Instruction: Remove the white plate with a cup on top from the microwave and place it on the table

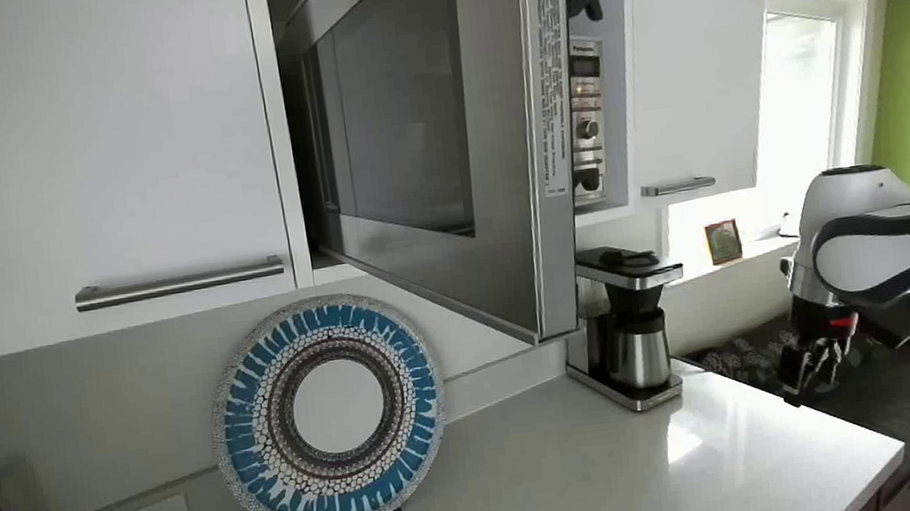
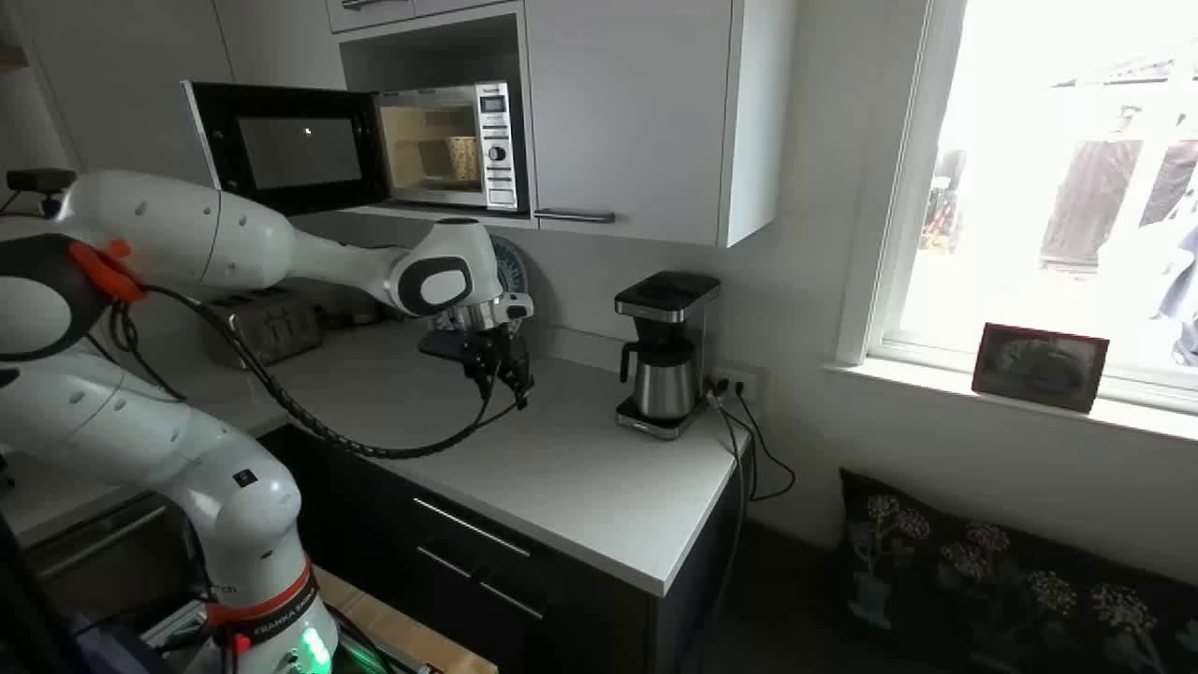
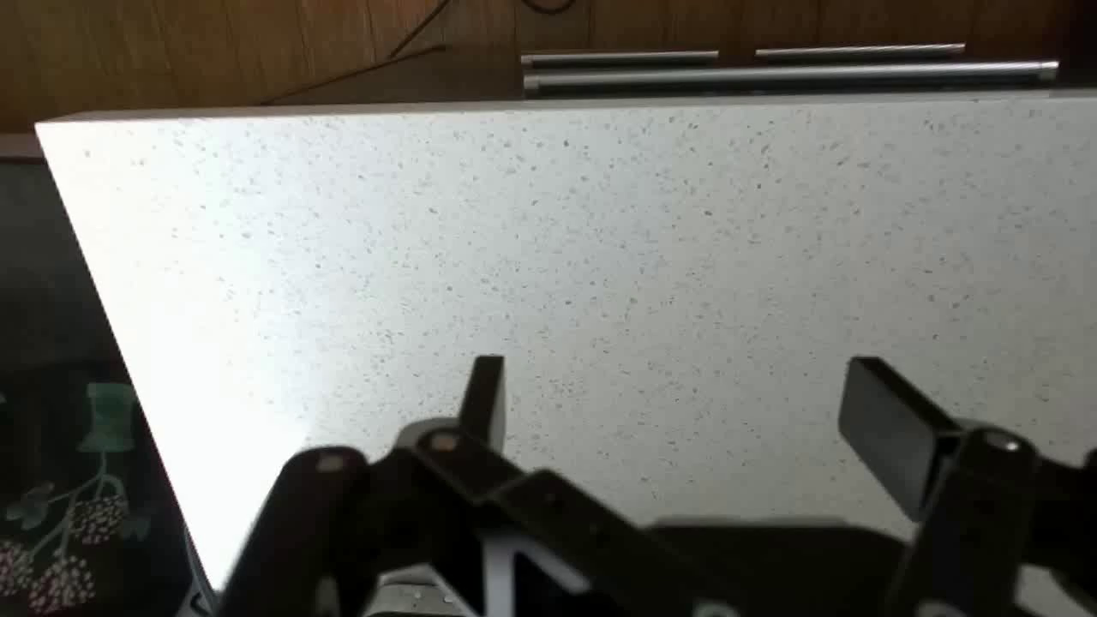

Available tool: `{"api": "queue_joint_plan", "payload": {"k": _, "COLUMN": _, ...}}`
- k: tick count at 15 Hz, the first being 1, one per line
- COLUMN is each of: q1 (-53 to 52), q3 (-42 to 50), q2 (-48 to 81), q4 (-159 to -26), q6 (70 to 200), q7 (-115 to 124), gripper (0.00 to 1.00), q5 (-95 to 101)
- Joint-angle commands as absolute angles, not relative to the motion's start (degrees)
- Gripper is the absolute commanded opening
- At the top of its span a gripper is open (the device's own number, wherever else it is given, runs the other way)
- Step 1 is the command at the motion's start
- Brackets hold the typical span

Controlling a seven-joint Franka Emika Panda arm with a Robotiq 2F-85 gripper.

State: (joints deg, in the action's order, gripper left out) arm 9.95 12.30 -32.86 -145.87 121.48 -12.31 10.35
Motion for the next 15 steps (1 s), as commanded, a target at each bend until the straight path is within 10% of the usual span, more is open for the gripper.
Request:
{"api": "queue_joint_plan", "payload": {"k": 1, "q1": 10.1, "q3": 12.1, "q2": -32.8, "q4": -145.8, "q6": 121.3, "q7": -12.4, "gripper": 1.0, "q5": 10.2}}
{"api": "queue_joint_plan", "payload": {"k": 15, "q1": 2.2, "q3": 9.7, "q2": -24.3, "q4": -122.8, "q6": 111.8, "q7": -2.8, "gripper": 1.0, "q5": -15.4}}
